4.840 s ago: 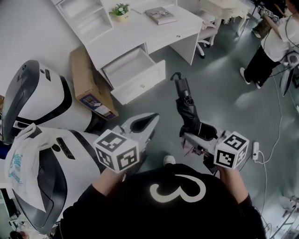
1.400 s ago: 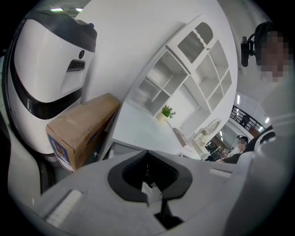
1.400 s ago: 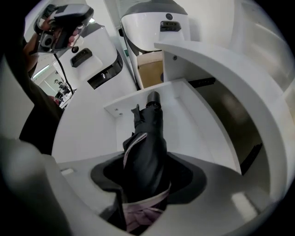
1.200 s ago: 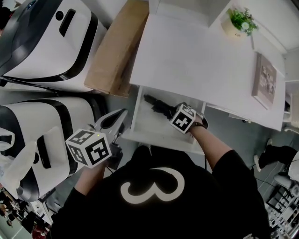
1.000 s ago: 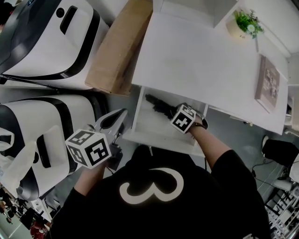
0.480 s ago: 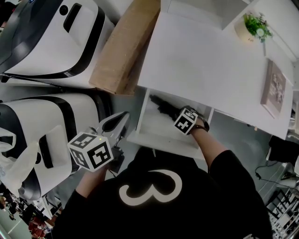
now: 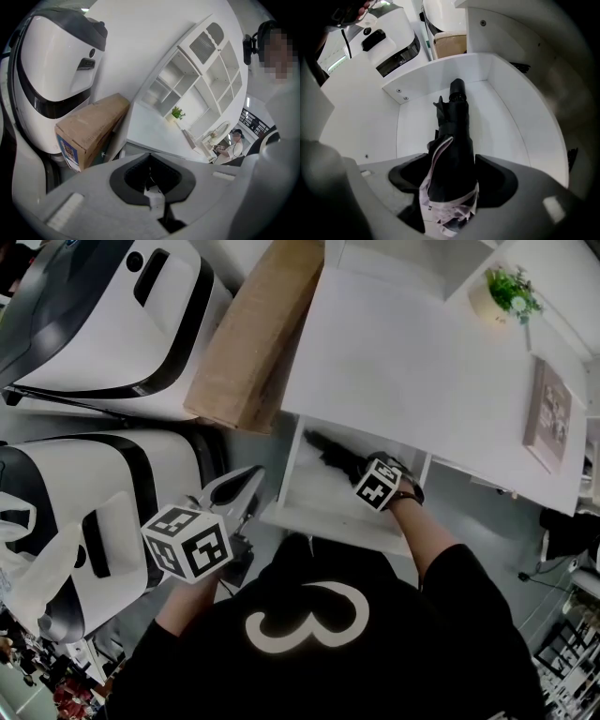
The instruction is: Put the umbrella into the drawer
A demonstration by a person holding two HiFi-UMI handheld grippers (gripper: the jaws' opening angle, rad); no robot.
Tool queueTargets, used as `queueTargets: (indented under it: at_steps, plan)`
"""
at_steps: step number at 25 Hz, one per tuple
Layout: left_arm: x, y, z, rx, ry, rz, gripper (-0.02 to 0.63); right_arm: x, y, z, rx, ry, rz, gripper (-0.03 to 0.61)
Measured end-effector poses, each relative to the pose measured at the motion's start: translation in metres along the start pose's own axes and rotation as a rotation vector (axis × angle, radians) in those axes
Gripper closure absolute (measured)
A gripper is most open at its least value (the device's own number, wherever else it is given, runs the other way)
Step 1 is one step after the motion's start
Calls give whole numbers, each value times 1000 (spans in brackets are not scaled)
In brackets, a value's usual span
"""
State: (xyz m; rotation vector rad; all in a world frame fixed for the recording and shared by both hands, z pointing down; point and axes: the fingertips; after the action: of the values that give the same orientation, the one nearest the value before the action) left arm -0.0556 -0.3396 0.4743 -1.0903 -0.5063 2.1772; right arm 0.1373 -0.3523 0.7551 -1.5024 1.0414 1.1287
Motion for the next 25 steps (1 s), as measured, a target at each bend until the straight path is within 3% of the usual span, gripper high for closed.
queueTargets:
  at_steps: [5,12,17,20,25]
  plan:
    - [8,1,-12,-20,-40,-14,604,34,-1,4,-69,-14,-60,270]
    - [24,11,-37,-82,-111,-49,604,114,9,21,-196,-36,-219,270]
    - [37,7,-63,-145,-174,-44,604,190,36,48,-308,-73,-470,296]
    - [43,6,-81,-193,-208,-42,604,247,49,63,-348,-144,-643,373]
    - [65,5,-117,-301,-287,-54,604,334,67,96,-357,-271,-904,447]
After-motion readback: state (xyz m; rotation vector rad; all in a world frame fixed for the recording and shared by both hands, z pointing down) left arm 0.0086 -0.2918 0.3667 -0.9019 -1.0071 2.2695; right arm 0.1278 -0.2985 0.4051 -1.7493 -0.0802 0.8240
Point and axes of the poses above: the fingertips, and each gripper's own axes: x backward along the fingers, z to its left, y out of its top, and after that the axes turned 2 degrees about x, right-handed
